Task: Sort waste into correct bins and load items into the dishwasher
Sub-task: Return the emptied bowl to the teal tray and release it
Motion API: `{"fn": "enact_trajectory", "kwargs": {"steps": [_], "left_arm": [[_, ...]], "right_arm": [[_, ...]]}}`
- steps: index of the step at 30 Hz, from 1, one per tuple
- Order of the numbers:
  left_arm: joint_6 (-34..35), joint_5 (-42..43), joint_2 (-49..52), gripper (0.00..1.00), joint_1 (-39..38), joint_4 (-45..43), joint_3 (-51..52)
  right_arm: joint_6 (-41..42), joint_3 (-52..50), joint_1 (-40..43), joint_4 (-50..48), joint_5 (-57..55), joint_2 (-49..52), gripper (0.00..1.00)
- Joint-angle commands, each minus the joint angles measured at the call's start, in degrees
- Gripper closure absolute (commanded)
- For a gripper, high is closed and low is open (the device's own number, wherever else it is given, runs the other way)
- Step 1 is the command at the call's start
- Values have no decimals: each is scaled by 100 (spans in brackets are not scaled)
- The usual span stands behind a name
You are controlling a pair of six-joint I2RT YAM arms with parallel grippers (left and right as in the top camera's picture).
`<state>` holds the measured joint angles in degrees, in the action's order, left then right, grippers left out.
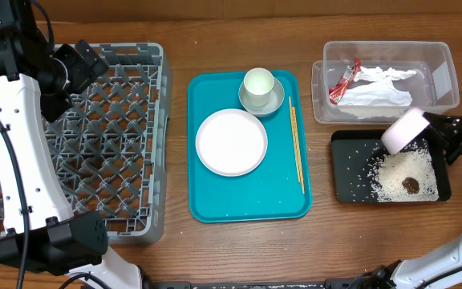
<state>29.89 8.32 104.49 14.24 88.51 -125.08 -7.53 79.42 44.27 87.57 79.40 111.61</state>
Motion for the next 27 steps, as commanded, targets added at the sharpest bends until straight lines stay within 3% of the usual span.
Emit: {"fn": "enact_trajectory", "kwargs": {"steps": [1, 3, 7, 12, 14, 16, 17, 19, 22, 27], "left_arm": [[37, -39, 13, 0, -39, -9, -17], [35, -42, 13, 0, -39, -7, -17], [35, -42, 13, 0, -39, -7, -17], [35, -42, 13, 0, -39, -9, -17], [37, -39, 13, 0, -39, -9, -17], [35, -39, 13, 0, -39, -7, -17], [35, -39, 13, 0, -39, -7, -17], [35, -39, 13, 0, -39, -9, -17], [37, -42, 13, 0, -39, -7, -17], [35, -39, 13, 0, -39, -9, -17]], "right_arm": [[-798, 42, -26, 586, -24, -4, 96], [-1460, 42, -90, 962, -66, -42, 96], [-1488, 52, -474, 960, -105, -468, 96], [-1434, 369, -1534, 837, -227, -1399, 96], [-699, 417, -2144, 372, -660, -1650, 96], [621, 417, -2793, -382, -1746, -1812, 96], [2118, 417, -3663, -1040, -3434, -1919, 96], [3244, 417, -4905, -1440, -5125, -1934, 96], [4162, 417, -6793, -1740, -6618, -1864, 96], [5294, 415, -9318, -2387, -7820, -1576, 95]]}}
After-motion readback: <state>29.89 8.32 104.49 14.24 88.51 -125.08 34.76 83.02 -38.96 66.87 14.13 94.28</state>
